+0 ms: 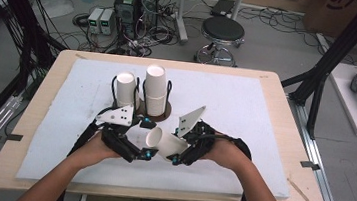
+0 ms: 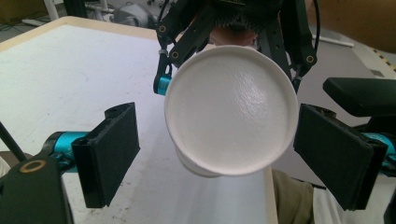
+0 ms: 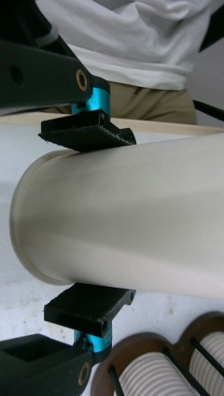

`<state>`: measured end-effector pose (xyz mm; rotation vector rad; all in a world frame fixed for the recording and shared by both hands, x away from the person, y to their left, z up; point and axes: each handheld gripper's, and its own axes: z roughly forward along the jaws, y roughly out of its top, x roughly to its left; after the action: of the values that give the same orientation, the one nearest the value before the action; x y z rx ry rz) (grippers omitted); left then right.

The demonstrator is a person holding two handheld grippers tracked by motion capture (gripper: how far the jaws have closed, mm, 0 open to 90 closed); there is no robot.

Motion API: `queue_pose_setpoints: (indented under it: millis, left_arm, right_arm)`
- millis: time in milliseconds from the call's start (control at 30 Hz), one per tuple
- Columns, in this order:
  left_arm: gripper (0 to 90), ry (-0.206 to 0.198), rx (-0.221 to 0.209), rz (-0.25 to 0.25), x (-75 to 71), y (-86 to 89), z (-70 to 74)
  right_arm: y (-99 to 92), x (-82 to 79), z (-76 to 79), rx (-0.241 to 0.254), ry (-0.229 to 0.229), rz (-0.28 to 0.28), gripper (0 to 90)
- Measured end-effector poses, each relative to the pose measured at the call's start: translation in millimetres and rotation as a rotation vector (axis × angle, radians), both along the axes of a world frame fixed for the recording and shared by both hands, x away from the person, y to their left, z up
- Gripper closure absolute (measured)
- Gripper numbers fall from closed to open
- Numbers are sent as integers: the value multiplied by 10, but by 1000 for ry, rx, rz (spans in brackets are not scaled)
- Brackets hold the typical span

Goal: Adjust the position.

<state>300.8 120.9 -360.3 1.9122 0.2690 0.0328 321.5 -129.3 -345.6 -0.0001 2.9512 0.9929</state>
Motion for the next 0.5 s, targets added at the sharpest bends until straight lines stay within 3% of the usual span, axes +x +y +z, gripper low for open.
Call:
queue_pose_setpoints:
  millis: [100, 300, 367, 500]
  left_arm:
    - [148, -1, 25, -18, -5, -49, 0]
    - [152, -1, 47, -28, -7, -96, -12]
    - [153, -3, 61, -29, -5, -108, -22]
    - [170, -5, 82, -35, -6, -131, -40]
  right_arm:
    - [52, -4, 22, -62, -13, 19, 331]
    - [111, -1, 34, -114, -18, 39, 330]
    - [146, -11, 33, -162, -18, 41, 328]
    - [161, -7, 32, -173, -13, 42, 327]
